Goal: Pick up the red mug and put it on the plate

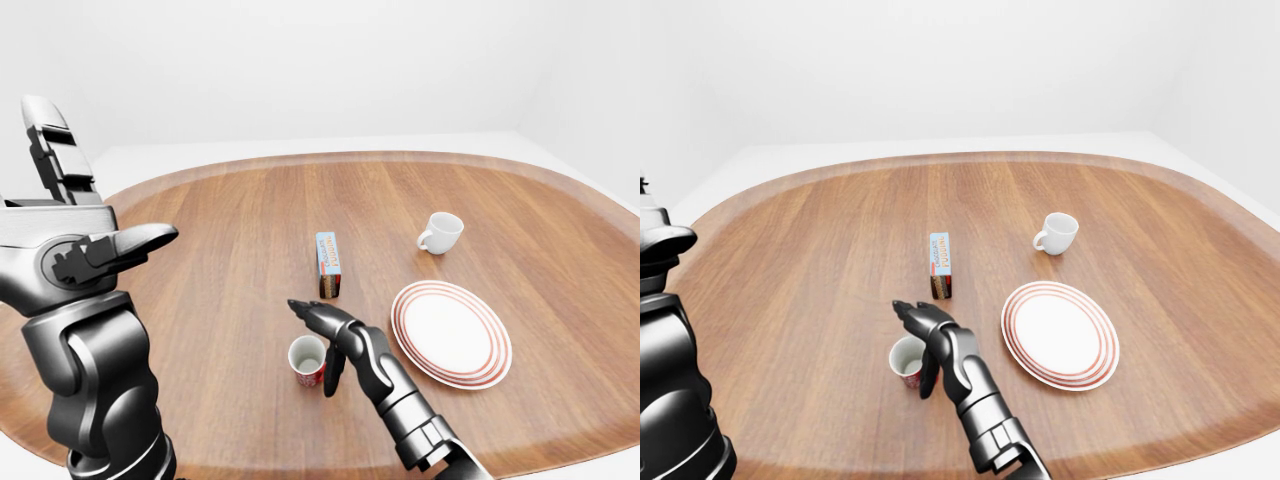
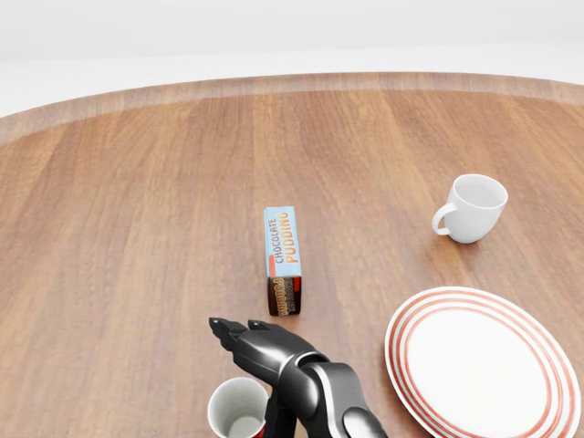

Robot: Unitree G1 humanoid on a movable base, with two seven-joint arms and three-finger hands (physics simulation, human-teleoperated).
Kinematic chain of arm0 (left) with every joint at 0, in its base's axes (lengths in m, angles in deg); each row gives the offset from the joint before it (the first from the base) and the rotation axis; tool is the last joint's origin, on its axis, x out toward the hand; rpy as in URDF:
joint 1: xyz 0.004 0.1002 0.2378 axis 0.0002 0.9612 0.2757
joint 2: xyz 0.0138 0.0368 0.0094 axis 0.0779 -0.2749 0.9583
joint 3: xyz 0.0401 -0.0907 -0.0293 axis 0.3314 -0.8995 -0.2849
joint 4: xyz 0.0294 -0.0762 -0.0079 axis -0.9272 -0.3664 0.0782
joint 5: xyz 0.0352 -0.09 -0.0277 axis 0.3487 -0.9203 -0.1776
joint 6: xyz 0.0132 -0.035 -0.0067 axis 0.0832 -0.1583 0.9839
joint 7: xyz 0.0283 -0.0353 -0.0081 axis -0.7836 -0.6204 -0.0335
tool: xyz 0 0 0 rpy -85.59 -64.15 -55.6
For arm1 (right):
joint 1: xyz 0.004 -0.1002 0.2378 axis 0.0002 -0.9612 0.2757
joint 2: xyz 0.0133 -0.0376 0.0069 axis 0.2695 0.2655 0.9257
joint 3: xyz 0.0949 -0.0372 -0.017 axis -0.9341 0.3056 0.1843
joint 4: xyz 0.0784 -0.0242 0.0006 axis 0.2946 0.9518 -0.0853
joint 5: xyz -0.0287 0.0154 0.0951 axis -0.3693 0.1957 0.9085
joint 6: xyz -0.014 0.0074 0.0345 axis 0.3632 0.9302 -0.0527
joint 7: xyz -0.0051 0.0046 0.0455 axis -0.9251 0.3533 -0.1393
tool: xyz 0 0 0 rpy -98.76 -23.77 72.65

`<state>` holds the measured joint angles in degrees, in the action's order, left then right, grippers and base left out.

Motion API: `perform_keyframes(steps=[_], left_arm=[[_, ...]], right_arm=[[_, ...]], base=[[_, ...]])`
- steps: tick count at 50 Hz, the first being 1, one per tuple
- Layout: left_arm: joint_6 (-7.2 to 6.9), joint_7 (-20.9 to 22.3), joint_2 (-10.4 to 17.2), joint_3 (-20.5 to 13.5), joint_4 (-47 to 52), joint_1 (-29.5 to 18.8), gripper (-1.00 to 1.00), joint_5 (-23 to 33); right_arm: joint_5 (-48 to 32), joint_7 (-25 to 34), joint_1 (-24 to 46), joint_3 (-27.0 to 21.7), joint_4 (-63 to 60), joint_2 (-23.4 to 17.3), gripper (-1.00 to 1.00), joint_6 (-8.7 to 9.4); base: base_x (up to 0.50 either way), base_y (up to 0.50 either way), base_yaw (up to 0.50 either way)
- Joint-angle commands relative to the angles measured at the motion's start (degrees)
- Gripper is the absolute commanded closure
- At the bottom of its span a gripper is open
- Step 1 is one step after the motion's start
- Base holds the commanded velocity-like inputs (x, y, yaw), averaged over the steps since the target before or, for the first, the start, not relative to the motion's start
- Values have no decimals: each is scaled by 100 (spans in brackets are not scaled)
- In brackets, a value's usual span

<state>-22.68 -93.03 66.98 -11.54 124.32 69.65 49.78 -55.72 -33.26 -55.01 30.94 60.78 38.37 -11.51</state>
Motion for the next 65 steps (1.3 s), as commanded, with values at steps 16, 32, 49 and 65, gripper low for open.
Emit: perform_keyframes(steps=[16, 32, 49, 65], left_arm=[[0, -67, 59, -53, -49, -59, -100, -99], [0, -125, 113, -66, -51, -100, -100, -169], [0, -63, 99, -62, -152, -88, -100, -87], [0, -56, 73, -51, -77, -43, -100, -61]], right_arm=[[-243, -114, 630, -148, 1060, 68, -100, -287], [-301, -518, 1151, -240, 2083, 142, -100, -602], [-281, -979, 933, -88, 2856, 444, -100, -847], [-440, -890, 791, -63, 2619, 308, 100, -843]], base=[[0, 0, 0], [0, 0, 0], [0, 0, 0], [0, 0, 0]])
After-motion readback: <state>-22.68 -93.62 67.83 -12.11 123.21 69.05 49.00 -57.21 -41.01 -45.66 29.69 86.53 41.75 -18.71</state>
